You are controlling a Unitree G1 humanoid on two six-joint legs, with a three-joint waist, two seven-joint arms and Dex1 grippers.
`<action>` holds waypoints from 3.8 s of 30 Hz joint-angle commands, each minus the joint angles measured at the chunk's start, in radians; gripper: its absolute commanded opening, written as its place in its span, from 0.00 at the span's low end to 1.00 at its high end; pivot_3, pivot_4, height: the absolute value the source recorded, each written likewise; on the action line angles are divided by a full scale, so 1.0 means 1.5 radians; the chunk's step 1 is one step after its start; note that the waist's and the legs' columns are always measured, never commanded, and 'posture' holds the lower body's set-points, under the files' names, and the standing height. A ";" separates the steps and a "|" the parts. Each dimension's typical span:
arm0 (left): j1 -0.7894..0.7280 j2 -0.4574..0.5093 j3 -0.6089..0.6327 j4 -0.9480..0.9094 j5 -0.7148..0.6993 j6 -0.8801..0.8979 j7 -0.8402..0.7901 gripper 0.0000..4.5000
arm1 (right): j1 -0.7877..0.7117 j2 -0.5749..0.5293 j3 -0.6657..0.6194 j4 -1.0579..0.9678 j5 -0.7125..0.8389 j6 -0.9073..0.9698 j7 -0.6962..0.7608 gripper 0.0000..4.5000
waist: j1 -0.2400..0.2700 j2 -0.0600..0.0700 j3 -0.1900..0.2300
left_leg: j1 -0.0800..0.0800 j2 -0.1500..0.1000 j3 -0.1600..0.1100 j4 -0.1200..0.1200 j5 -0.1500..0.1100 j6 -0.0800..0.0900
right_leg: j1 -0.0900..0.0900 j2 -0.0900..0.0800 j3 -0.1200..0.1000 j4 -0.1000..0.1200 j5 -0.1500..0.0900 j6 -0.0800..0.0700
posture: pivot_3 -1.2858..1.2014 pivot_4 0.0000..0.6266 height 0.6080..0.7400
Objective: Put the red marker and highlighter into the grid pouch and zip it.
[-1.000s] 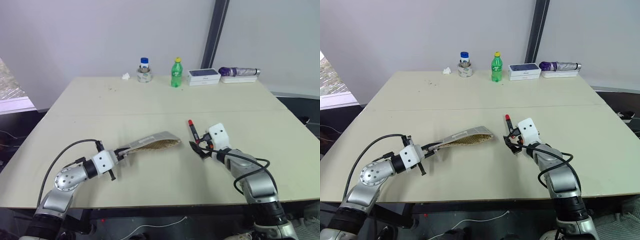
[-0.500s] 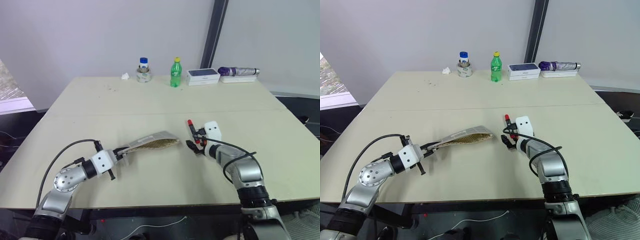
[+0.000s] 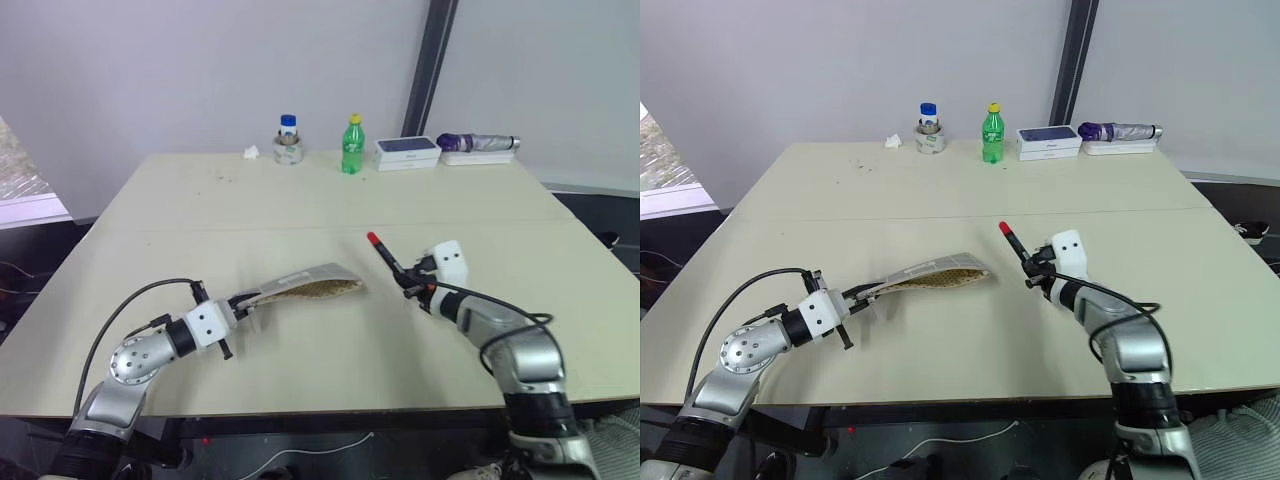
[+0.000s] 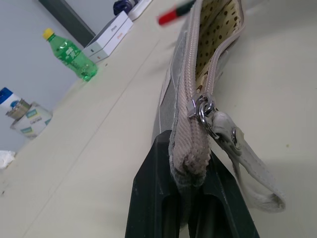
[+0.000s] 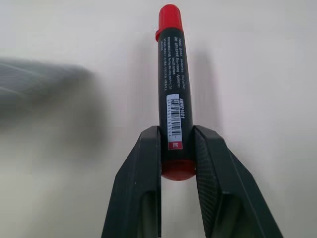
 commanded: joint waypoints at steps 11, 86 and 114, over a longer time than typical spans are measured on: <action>-0.028 -0.004 0.002 0.026 -0.010 -0.027 -0.011 0.00 | 0.125 -0.131 0.064 -0.155 0.070 -0.111 0.203 0.08 | 0.002 0.000 0.000 | 0.000 0.000 0.000 0.001 0.000 0.000 | 0.000 0.000 0.000 0.000 0.000 0.000 | 0.52 0.24 1.00; -0.182 -0.088 -0.153 0.022 0.189 0.039 0.050 0.00 | 0.043 0.135 0.204 -0.037 0.041 -0.020 0.031 0.93 | 0.001 -0.001 0.000 | 0.000 0.000 0.000 0.001 0.000 0.000 | 0.000 0.000 0.000 0.001 0.000 0.000 | 0.52 0.24 1.00; -0.154 -0.008 -0.119 0.077 0.192 -0.007 0.091 0.00 | -0.017 -0.125 0.092 0.196 -0.020 -0.172 0.176 0.01 | -0.005 -0.001 0.000 | 0.000 0.000 0.000 0.001 0.000 0.000 | 0.000 0.000 0.000 0.001 0.000 0.000 | 0.52 0.24 1.00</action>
